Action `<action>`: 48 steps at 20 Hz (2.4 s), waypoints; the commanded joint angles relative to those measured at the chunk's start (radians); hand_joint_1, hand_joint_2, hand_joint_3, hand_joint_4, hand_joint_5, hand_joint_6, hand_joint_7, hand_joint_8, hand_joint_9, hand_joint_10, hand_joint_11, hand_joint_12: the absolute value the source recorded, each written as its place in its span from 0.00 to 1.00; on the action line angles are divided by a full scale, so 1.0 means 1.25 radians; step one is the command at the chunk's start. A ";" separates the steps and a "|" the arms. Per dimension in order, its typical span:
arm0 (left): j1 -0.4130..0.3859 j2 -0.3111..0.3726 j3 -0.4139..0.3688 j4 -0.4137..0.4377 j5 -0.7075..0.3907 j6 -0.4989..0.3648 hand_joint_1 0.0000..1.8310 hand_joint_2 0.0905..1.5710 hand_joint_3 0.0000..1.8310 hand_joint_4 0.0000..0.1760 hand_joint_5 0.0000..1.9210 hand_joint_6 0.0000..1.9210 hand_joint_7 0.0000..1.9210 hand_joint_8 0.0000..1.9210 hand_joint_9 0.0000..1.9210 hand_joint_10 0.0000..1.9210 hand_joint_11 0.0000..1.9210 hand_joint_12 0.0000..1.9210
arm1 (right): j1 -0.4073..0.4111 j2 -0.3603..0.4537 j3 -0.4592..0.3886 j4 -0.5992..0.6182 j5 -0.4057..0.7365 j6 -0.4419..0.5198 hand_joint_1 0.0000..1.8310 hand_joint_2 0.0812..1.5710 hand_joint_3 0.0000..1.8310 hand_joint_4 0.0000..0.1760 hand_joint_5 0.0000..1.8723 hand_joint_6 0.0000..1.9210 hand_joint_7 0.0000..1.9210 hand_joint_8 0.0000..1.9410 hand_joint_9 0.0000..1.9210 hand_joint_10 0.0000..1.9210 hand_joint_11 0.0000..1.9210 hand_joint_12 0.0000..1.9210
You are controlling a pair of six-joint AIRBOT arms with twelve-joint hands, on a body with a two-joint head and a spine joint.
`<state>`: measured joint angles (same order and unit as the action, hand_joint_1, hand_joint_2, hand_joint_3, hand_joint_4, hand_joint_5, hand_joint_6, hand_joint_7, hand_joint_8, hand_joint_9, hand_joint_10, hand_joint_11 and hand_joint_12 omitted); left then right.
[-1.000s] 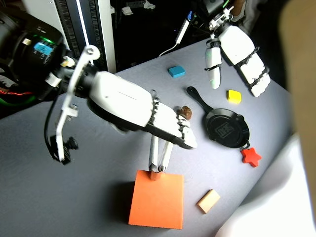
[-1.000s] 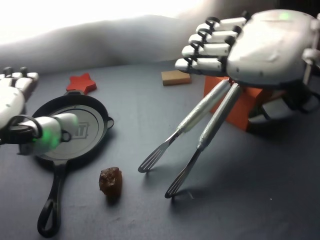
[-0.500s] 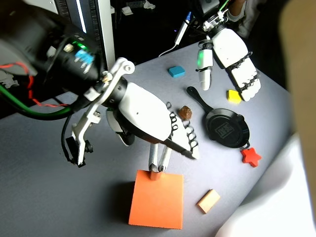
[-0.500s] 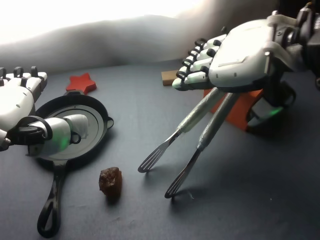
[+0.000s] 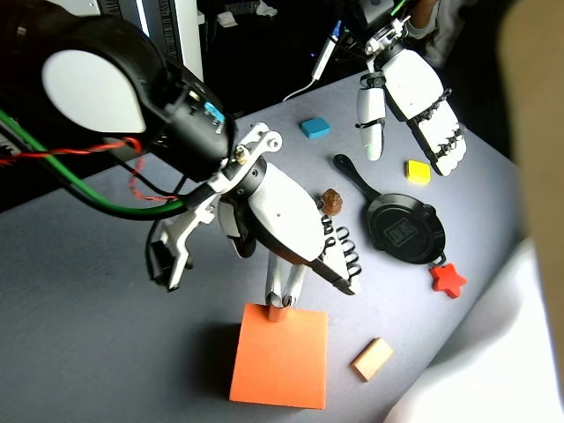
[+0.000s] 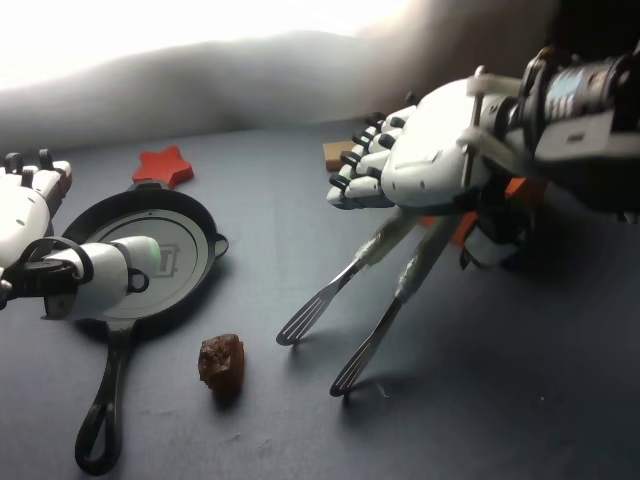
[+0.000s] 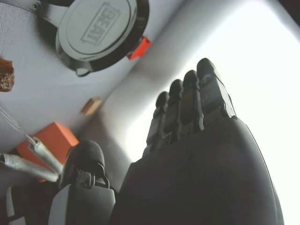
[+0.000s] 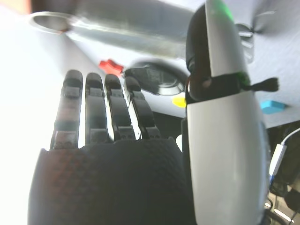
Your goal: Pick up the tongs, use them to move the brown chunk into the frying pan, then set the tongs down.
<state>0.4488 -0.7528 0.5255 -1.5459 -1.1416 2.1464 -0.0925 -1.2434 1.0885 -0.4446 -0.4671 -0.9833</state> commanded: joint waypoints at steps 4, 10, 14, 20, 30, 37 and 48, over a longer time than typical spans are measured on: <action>-0.011 0.003 -0.011 0.034 -0.082 0.011 0.00 0.78 0.00 0.00 0.00 0.00 0.00 0.00 0.00 0.00 0.00 0.02 | -0.016 -0.024 0.025 -0.026 0.072 0.004 0.62 0.59 0.00 0.00 0.00 0.00 0.00 0.00 0.00 0.00 0.00 0.00; -0.016 0.001 -0.013 0.030 -0.099 0.012 0.00 0.76 0.00 0.00 0.00 0.00 0.00 0.00 0.00 0.00 0.00 0.01 | -0.040 -0.087 0.093 -0.027 0.091 -0.030 0.62 0.59 0.00 0.00 0.00 0.00 0.00 0.00 0.00 0.00 0.00 0.00; -0.017 -0.005 -0.008 0.033 -0.097 0.008 0.00 0.76 0.00 0.00 0.00 0.00 0.00 0.00 0.00 0.00 0.00 0.02 | -0.053 -0.112 0.111 -0.027 0.108 -0.049 0.63 0.58 0.00 0.00 0.00 0.00 0.00 0.00 0.00 0.00 0.00 0.00; -0.021 -0.008 -0.010 0.033 -0.097 -0.002 0.00 0.77 0.00 0.00 0.00 0.00 0.00 0.00 0.00 0.00 0.00 0.00 | -0.065 -0.122 0.129 -0.034 0.107 -0.041 0.62 0.58 0.00 0.00 0.00 0.00 0.00 0.00 0.00 0.00 0.00 0.00; -0.017 -0.014 -0.011 0.033 -0.098 -0.023 0.00 0.77 0.00 0.00 0.00 0.00 0.00 0.00 0.00 0.00 0.00 0.00 | -0.073 -0.105 0.128 -0.034 0.102 -0.029 0.62 0.68 0.00 0.00 0.11 0.01 0.11 0.00 0.09 0.01 0.00 0.26; -0.017 -0.014 -0.015 0.033 -0.102 -0.026 0.00 0.77 0.00 0.00 0.00 0.00 0.01 0.00 0.00 0.00 0.00 0.01 | -0.067 -0.098 0.127 -0.034 0.102 -0.029 0.60 0.72 0.01 0.00 0.42 0.08 0.45 0.04 0.40 0.09 0.12 0.74; -0.016 -0.013 -0.021 0.030 -0.125 -0.030 0.00 0.78 0.00 0.00 0.00 0.00 0.00 0.00 0.00 0.00 0.00 0.00 | 0.045 -0.056 0.057 -0.036 0.046 0.055 0.60 0.78 0.00 0.00 0.39 0.70 0.53 0.02 0.42 0.27 0.21 0.76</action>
<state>0.4343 -0.7712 0.4995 -1.5879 -1.2297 2.1120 -0.0452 -1.3201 1.1591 -0.4664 -0.4713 -0.8948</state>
